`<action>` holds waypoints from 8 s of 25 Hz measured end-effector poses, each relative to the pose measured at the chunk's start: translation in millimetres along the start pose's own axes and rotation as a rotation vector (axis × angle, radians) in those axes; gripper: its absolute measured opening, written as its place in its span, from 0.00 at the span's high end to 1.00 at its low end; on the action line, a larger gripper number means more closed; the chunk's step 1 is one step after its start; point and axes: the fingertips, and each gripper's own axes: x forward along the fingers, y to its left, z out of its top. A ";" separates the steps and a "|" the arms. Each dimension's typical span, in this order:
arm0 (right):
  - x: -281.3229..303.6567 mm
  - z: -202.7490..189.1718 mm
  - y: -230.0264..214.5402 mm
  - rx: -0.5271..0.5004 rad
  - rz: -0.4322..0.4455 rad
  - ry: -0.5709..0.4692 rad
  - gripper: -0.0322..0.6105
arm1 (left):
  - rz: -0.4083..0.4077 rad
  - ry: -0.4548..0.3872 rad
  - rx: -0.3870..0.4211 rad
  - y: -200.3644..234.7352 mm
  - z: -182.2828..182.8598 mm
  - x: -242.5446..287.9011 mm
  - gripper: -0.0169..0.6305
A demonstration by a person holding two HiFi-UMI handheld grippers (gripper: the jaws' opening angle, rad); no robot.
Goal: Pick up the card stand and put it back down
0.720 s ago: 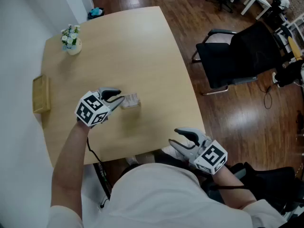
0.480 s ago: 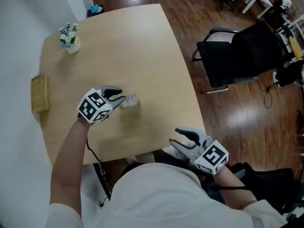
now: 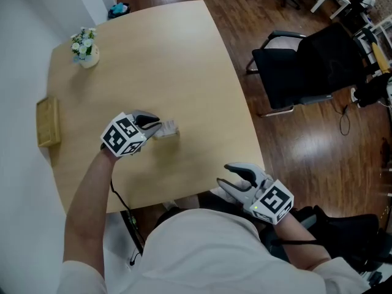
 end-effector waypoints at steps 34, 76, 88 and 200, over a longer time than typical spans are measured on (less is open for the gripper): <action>3.8 -0.2 9.1 -0.007 -0.005 -0.005 0.70 | -0.126 -0.061 0.070 -17.5 34.5 -26.5 0.95; 36.5 20.4 72.5 -0.126 0.069 -0.012 0.70 | 0.181 -0.396 -0.073 -77.1 -12.0 -250.4 0.95; 54.3 11.9 119.5 -0.119 0.050 -0.017 0.70 | 0.196 -0.441 -0.116 -152.4 -74.4 -274.7 0.95; -9.0 -31.7 24.0 0.117 -0.179 0.020 0.70 | -0.138 -0.103 0.138 -16.4 41.1 -42.6 0.95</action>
